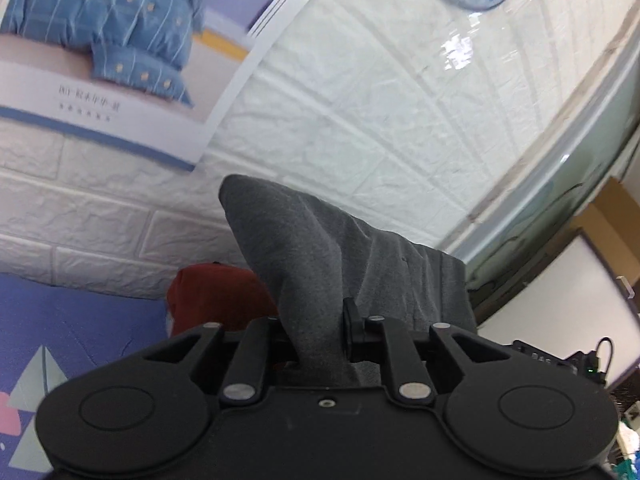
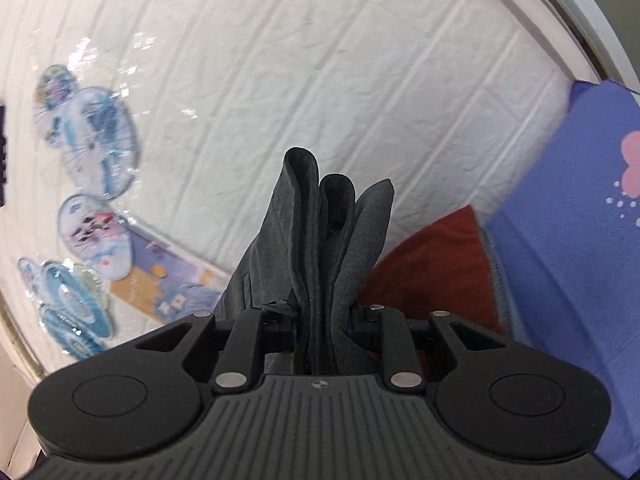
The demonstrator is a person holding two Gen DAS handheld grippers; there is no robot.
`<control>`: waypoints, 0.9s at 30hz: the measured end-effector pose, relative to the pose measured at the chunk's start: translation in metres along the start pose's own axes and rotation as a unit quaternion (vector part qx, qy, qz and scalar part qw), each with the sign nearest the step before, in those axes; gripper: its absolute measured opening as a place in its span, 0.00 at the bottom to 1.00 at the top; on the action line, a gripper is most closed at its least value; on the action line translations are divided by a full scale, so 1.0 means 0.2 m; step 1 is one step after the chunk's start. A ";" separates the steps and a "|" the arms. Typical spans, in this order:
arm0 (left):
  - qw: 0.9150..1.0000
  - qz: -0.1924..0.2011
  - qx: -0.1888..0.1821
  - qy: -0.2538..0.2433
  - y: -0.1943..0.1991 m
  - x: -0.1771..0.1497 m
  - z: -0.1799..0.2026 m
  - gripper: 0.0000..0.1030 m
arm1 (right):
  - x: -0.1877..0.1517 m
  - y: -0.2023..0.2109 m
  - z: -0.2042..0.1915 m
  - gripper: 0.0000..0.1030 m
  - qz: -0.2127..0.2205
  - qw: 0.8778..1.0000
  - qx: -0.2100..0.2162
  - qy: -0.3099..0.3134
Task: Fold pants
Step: 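Lift the folded pants with both tools and carry them onto the clothes stack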
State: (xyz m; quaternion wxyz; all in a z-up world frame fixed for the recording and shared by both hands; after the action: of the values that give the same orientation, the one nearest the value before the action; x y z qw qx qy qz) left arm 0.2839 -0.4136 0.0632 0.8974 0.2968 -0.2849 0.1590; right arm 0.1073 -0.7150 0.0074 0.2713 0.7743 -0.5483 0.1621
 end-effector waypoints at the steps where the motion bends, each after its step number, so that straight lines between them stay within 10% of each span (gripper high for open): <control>1: 1.000 -0.002 0.013 0.002 -0.04 0.00 -0.03 1.00 | 0.00 -0.02 0.04 0.36 -0.002 1.000 -0.007 -0.004; 10: 0.997 0.051 0.053 -0.007 0.10 0.00 -0.14 1.00 | -0.01 0.03 0.11 0.88 0.055 0.992 -0.115 0.011; 20: 0.990 0.075 0.038 -0.113 0.00 -0.10 0.19 1.00 | -0.05 0.00 -0.28 0.50 0.087 0.977 -0.070 0.181; 27: 0.993 0.063 0.043 -0.087 -0.23 -0.11 0.07 1.00 | -0.03 -0.24 -0.09 0.29 0.079 0.970 -0.121 0.197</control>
State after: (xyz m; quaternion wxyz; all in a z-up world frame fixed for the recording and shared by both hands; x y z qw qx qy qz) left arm 0.2823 -0.4608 0.0378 0.8441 0.3287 -0.3728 0.2013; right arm 0.1502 -0.6878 0.0059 0.4519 0.6428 -0.5588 0.2650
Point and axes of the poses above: each gripper's, at about its wrist camera, not at the fingertips, and y roughly against the way its jaws point, z to its right, x to its top, the point moved 2 cm from there along -y, roughly the way its jaws point, and after that the axes turned 7 degrees about y, right-handed, at the moved point
